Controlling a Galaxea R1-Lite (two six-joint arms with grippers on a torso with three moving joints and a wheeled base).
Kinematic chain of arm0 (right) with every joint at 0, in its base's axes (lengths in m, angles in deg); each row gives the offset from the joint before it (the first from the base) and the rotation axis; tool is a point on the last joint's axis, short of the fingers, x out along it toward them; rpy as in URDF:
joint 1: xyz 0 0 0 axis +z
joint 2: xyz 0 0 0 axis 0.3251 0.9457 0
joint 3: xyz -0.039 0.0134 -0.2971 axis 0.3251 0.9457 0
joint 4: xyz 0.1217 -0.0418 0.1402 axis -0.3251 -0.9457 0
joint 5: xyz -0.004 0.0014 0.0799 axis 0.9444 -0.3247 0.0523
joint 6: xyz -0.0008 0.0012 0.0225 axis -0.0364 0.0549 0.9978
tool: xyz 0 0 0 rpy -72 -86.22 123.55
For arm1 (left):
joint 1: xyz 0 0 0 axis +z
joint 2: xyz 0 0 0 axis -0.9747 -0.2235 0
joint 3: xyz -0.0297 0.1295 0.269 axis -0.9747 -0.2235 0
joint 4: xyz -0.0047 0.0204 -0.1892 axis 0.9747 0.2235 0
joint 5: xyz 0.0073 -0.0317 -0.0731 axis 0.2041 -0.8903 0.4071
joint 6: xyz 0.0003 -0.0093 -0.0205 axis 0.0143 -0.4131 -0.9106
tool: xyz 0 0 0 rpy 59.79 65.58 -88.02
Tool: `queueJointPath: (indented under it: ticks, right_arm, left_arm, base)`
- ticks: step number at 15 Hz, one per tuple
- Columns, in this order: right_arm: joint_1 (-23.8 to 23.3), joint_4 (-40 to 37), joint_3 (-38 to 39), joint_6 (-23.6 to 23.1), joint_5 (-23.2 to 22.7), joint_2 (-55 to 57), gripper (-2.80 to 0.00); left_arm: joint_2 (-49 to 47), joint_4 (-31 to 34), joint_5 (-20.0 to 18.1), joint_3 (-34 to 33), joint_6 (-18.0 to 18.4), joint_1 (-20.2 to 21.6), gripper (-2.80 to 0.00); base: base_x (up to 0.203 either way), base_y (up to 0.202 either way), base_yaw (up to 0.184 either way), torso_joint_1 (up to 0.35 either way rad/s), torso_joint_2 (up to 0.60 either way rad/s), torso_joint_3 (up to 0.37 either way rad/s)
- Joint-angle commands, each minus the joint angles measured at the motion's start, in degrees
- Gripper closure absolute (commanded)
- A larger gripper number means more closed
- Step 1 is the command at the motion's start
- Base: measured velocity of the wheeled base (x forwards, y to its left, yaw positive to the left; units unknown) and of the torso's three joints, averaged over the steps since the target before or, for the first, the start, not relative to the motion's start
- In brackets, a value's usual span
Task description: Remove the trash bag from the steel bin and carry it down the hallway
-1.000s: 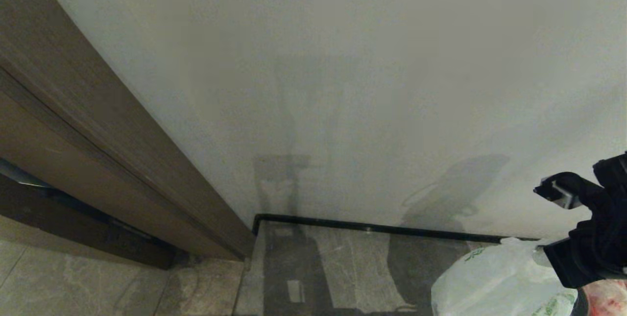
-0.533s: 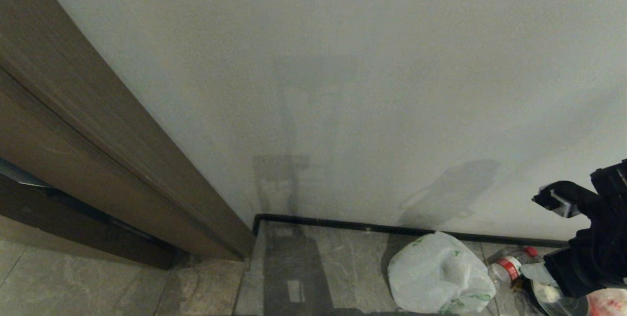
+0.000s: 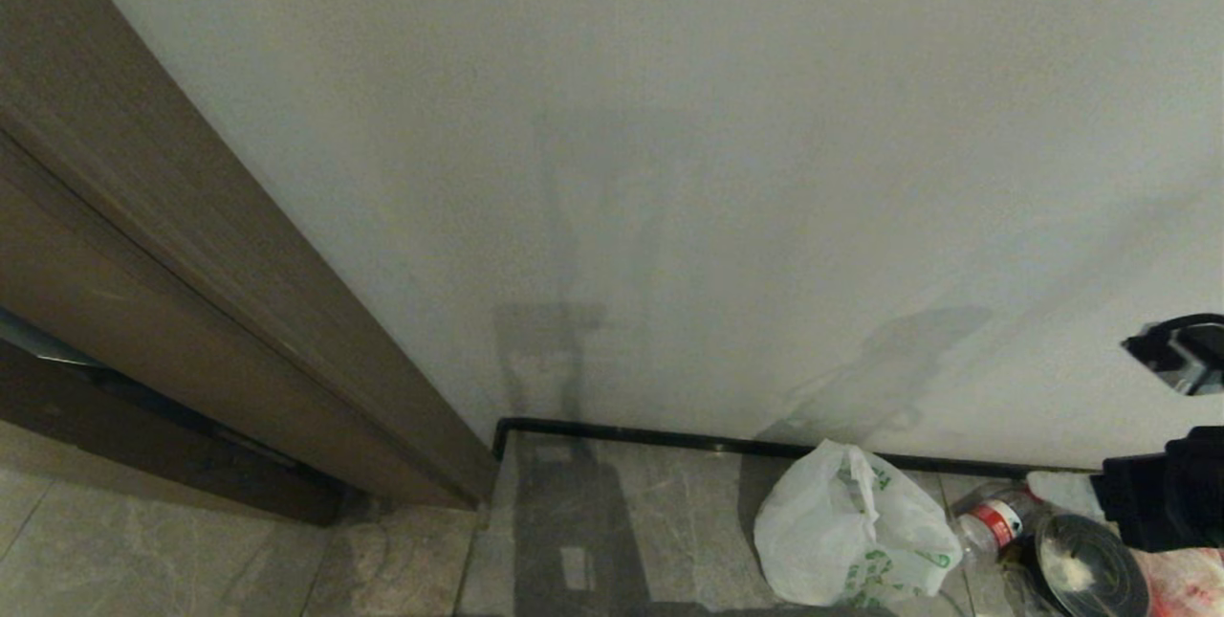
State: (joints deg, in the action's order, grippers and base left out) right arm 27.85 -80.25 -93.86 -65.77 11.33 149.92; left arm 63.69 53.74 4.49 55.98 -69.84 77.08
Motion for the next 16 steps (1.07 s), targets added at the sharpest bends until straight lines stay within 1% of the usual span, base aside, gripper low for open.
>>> queueJointPath:
  ticks: [1,3,4,6,8,9,10,11,13,14,15,16]
  right_arm:
    - [-0.6,0.1,0.9,5.7,1.1,-11.9,0.0]
    - [-1.8,0.2,2.6,7.0,1.4,-18.8,0.0]
    - [-2.6,-0.1,3.6,7.0,0.6,-22.2,0.0]
    - [-6.5,-1.6,7.0,4.4,-2.4,-29.8,0.0]
    - [-8.1,-3.7,10.4,2.2,-3.8,-38.3,0.0]
    - [-8.9,-6.4,11.6,1.3,-4.8,-43.0,0.0]
    - [-9.2,-7.6,12.7,1.0,-5.9,-46.9,0.0]
    - [-9.4,-7.7,15.5,0.5,-6.9,-51.8,0.0]
    - [-9.5,-3.8,24.3,-1.6,-7.7,-61.4,0.0]
    - [-9.4,1.3,30.1,-3.7,-8.1,-65.3,0.0]
    - [-9.4,8.6,34.1,-5.1,-8.6,-67.1,0.0]
    - [-9.3,11.9,35.6,-5.0,-8.8,-67.5,0.0]
  left_arm:
    - [0.0,0.0,0.0,0.0,0.0,0.0,0.0]
    - [0.0,0.1,0.0,0.0,0.0,0.0,0.0]
    - [0.0,0.1,0.0,0.0,0.0,0.0,0.0]
    - [0.0,0.1,0.0,0.0,0.0,0.0,0.0]
    - [0.0,0.1,0.0,0.0,0.0,0.0,0.0]
    - [0.0,0.1,0.0,0.0,0.0,0.0,0.0]
    - [0.0,0.0,0.0,0.0,0.0,0.0,0.0]
    - [0.0,0.1,0.0,0.0,0.0,0.0,0.0]
    - [0.0,0.0,0.1,0.0,0.0,0.0,0.0]
    - [0.0,0.1,0.0,0.0,0.0,0.0,0.0]
    - [0.0,0.1,0.1,0.0,0.0,0.0,0.0]
    - [0.0,0.1,0.0,0.0,0.0,0.0,0.0]
  base:
    - [0.0,0.0,0.0,0.0,0.0,0.0]
    - [0.0,0.0,0.0,0.0,0.0,0.0]
    - [0.0,0.0,0.0,0.0,0.0,0.0]
    - [0.0,0.0,0.0,0.0,0.0,0.0]
    - [0.0,0.0,0.0,0.0,0.0,0.0]
    - [0.0,0.0,0.0,0.0,0.0,0.0]
    - [0.0,0.0,0.0,0.0,0.0,0.0]
    - [0.0,0.0,0.0,0.0,0.0,0.0]
    - [0.0,0.0,0.0,0.0,0.0,0.0]
    - [0.0,0.0,0.0,0.0,0.0,0.0]
    - [0.0,0.0,0.0,0.0,0.0,0.0]
    - [0.0,0.0,0.0,0.0,0.0,0.0]
